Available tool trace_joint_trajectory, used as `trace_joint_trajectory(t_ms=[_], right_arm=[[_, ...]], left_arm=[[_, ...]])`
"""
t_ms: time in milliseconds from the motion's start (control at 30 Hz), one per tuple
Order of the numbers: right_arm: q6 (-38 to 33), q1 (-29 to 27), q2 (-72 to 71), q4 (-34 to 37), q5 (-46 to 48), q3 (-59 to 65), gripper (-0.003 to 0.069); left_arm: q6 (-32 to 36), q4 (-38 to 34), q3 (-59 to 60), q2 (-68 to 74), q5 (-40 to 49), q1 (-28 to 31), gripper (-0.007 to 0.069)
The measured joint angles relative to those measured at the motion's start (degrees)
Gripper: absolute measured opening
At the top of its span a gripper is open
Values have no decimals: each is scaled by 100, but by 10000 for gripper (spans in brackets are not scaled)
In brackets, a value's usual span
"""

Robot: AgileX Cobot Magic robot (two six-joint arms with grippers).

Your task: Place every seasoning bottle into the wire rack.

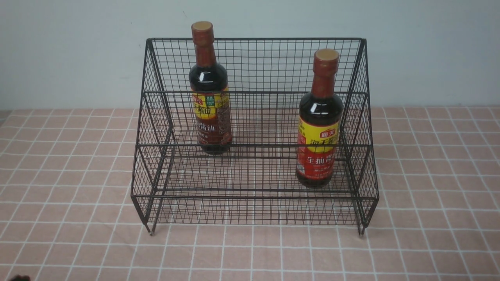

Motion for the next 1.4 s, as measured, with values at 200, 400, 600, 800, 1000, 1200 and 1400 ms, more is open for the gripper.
trace_joint_trajectory(t_ms=[200,400,600,800,1000,1200,1400], right_arm=[[0,0,0,-6,0,0,-14],[0,0,0,-12,0,0,-14],[0,0,0,-12,0,0,-14],[0,0,0,-12,0,0,-14],[0,0,0,-12,0,0,-14],[0,0,0,-12,0,0,-14],[0,0,0,-12,0,0,-14]], left_arm=[[-15,10,398,0,-494,6,-7],[-21,2,425,0,-635,6,-7],[-21,-2,425,0,-635,6,-7],[-21,-2,425,0,-635,6,-7],[-21,-2,425,0,-635,6,-7],[-21,-2,425,0,-635,6,-7],[-21,-2,425,0,-635,6,-7]])
